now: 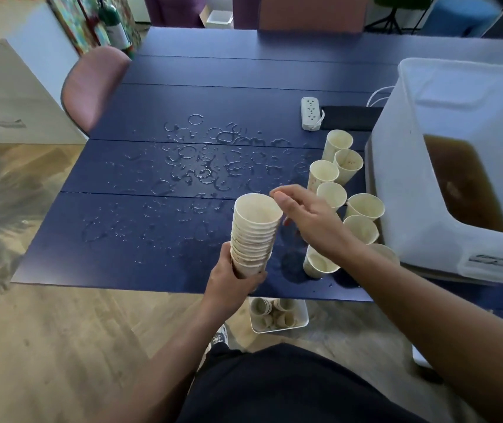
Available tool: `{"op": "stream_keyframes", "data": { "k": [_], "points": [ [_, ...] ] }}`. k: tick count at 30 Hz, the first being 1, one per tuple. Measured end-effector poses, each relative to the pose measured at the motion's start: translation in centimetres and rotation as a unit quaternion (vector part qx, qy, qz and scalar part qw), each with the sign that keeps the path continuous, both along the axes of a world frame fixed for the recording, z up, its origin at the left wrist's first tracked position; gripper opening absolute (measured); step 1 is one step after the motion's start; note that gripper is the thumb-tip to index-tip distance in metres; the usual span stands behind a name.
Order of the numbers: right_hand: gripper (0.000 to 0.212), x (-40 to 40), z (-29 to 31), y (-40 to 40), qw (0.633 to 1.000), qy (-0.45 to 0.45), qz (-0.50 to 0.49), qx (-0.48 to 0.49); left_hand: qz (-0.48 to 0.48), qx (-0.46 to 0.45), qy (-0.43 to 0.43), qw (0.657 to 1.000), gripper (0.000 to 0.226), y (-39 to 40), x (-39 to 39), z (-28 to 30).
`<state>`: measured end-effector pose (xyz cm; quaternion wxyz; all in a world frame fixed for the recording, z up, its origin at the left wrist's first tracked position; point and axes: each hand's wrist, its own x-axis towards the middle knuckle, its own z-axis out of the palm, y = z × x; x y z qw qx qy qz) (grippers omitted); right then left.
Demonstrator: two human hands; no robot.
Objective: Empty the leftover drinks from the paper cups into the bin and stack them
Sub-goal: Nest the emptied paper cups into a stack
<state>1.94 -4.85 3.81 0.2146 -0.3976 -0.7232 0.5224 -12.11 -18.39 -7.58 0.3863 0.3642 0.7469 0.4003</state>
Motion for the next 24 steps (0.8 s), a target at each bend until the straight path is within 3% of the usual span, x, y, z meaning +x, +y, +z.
{"op": "stream_keyframes", "data": {
  "k": [4, 9, 12, 16, 19, 24],
  "points": [
    [0.052, 1.8, 0.0, -0.5, 0.975, -0.08, 0.1, -0.183, -0.015, 0.007, 0.019, 1.0, 0.066, -0.5, 0.1, 0.1],
    [0.073, 3.1, -1.2, -1.9, 0.956, -0.07, 0.086, -0.271, -0.01, 0.03, 0.039, 0.999, 0.067, -1.5, 1.5, 0.2],
    [0.066, 4.4, -2.1, -3.4, 0.951, -0.038, 0.071, -0.299, 0.032, 0.093, 0.109, 0.989, 0.069, -3.1, 3.3, -0.4],
    [0.044, 6.8, -4.4, -5.9, 0.918, 0.016, 0.132, -0.374, 0.045, 0.063, 0.224, 0.971, 0.074, -6.2, 5.5, -3.3],
    [0.035, 8.1, -6.8, -7.7, 0.899, 0.035, 0.114, -0.421, 0.045, 0.042, 0.146, 0.987, 0.077, -8.7, 7.0, -4.9],
    [0.049, 9.9, -12.4, -10.2, 0.896, 0.033, 0.099, -0.432, -0.001, -0.056, 0.043, 0.998, 0.08, -10.8, 8.6, -10.1]
  ]
}}
